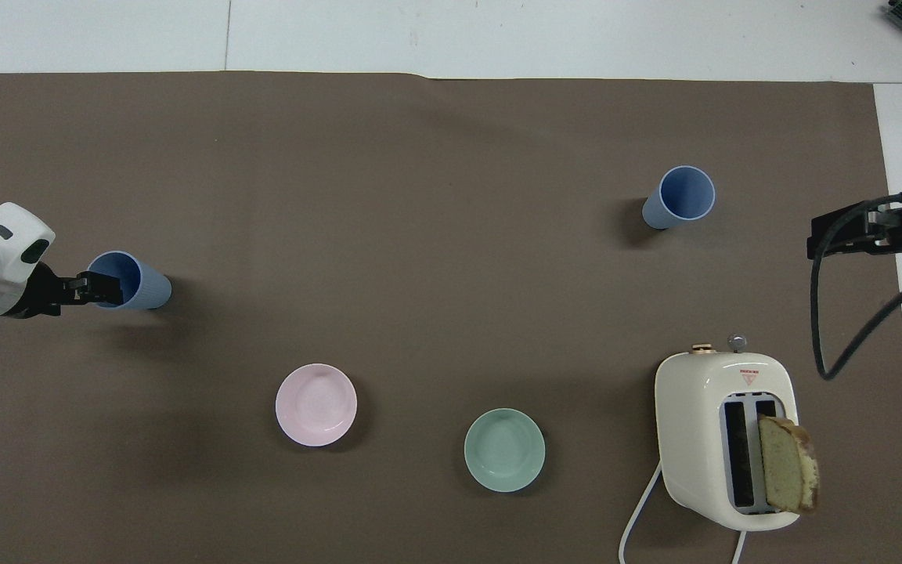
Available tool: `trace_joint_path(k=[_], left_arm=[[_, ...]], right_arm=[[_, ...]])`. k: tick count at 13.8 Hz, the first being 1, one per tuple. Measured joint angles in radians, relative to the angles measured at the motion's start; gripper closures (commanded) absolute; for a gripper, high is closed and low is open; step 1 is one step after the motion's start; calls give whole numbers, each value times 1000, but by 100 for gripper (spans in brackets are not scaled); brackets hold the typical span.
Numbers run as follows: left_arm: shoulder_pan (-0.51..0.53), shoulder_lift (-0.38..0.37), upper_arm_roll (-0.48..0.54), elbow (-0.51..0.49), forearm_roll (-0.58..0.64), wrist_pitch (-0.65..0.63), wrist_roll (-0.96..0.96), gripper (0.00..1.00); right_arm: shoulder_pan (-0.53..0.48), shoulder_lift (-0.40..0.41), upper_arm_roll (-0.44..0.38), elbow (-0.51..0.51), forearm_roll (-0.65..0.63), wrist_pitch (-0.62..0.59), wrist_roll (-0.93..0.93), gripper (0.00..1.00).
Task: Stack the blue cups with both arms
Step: 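Reach the left gripper to the nearby blue cup and grasp it, then carry the blue cup with the left gripper to the table center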
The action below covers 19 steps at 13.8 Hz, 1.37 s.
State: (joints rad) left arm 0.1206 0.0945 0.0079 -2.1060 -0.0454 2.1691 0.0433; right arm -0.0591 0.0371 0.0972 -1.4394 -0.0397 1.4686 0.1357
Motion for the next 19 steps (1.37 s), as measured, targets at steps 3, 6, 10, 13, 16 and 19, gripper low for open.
trace_joint_path(k=[3,6,10,13,16,19], left_arm=[[0,0,0,0,0,0,0,100],[0,0,-2,0,0,1,0,100],[0,-1,-6,1,-3,2,0,100],[0,-2,-8,1,-3,3,0,100],[-1,-1,-12,8,-5,3,-2,100],[-30,0,-19,82,-23,-53,-38,100]], right_arm=[[0,0,0,0,0,0,0,0],[0,0,0,0,0,0,0,0],[0,0,0,0,0,0,0,0],[0,0,0,0,0,0,0,0],[0,0,0,0,0,0,0,0],[0,0,0,0,0,0,0,0]])
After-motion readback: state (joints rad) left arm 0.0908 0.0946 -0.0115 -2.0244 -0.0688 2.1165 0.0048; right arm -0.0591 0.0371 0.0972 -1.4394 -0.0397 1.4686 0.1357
